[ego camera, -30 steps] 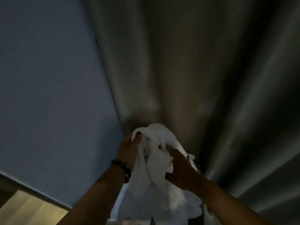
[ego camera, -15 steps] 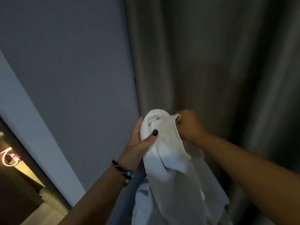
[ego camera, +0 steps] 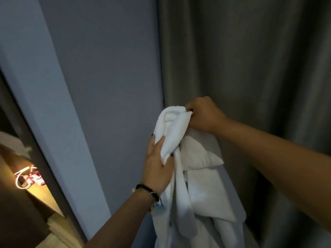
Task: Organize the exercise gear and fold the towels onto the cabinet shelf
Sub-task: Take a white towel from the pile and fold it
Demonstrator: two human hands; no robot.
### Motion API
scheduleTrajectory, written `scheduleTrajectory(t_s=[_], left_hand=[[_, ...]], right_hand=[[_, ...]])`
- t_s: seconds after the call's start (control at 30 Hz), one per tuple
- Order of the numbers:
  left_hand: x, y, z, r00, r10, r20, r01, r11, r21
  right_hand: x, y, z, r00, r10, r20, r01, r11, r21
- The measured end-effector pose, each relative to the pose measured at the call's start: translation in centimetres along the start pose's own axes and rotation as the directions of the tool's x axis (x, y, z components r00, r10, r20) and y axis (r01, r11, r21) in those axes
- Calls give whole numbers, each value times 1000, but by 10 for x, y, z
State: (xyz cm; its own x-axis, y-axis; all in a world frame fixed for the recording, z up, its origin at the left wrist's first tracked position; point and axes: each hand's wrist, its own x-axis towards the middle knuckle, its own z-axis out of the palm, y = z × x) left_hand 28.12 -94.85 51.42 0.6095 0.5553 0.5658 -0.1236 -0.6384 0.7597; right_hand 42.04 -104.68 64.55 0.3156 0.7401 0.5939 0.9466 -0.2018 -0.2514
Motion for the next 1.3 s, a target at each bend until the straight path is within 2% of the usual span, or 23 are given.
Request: scheduleTrajectory(t_s=[0.1, 0.17, 0.23, 0.33, 0.47, 0.53, 0.6, 0.67, 0.73, 0.8, 0.87, 0.93, 1.0, 1.07, 1.13, 1.2, 1.23, 1.27, 1.3], left_hand=[[7, -14, -14, 989, -65, -134, 57, 996, -61], [15, -20, -21, 978, -123, -171, 114, 992, -60], [22, -21, -24, 972, -163, -169, 155, 986, -56], [33, -16, -25, 969, -177, -170, 162, 982, -98], [37, -15, -22, 940, -282, -194, 223, 934, -279], [32, -19, -22, 936, -307, -173, 251, 926, -283], [26, -21, -22, 959, -266, -95, 244, 950, -195], [20, -18, -16, 965, -219, 141, 239, 960, -147], [13, -15, -3, 914, -152, 375, 212, 970, -122], [9, -9, 14, 895, -95, 436, 168, 977, -133], [6, -7, 27, 917, -107, 384, 196, 960, -202], [2, -9, 35, 926, -153, 346, 249, 935, -253], [-2, -12, 40, 936, -199, 292, 276, 927, -253], [-4, -13, 43, 952, -238, 193, 275, 940, -200], [-2, -12, 43, 962, -266, 70, 274, 949, -158], [3, -10, 41, 960, -278, -20, 269, 944, -192], [6, -8, 40, 958, -284, -49, 268, 939, -214], [8, -6, 38, 955, -288, -68, 265, 935, -235], [10, -4, 36, 954, -289, -79, 260, 930, -259]], right_hand=[[-6, 7, -2, 994, -77, 80, 86, 989, -123], [-13, 16, 1, 988, -99, 116, 113, 985, -128], [-18, 24, 4, 993, -41, 112, 49, 996, -74], [-29, 32, 15, 986, 128, 107, -132, 991, 22], [-56, 49, 34, 943, 244, 227, -257, 966, 32], [-61, 58, 28, 929, 276, 247, -302, 951, 71], [-56, 58, 17, 937, 293, 192, -325, 931, 166], [-47, 48, 8, 945, 295, 141, -324, 905, 277], [-36, 33, 4, 955, 261, 142, -294, 902, 316], [-31, 16, 7, 955, 218, 200, -273, 910, 312], [-33, 8, 10, 949, 216, 228, -281, 910, 306], [-43, 11, 10, 942, 246, 227, -318, 871, 375], [-63, 17, 8, 934, 292, 206, -358, 761, 542], [-89, 26, 11, 920, 373, 124, -346, 620, 704], [-116, 33, 26, 872, 486, 66, -346, 516, 784], [-140, 37, 54, 799, 580, 158, -452, 406, 794], [-151, 39, 70, 755, 600, 265, -528, 317, 788], [-161, 41, 86, 722, 593, 356, -598, 276, 752], [-168, 42, 101, 704, 575, 417, -660, 315, 682]])
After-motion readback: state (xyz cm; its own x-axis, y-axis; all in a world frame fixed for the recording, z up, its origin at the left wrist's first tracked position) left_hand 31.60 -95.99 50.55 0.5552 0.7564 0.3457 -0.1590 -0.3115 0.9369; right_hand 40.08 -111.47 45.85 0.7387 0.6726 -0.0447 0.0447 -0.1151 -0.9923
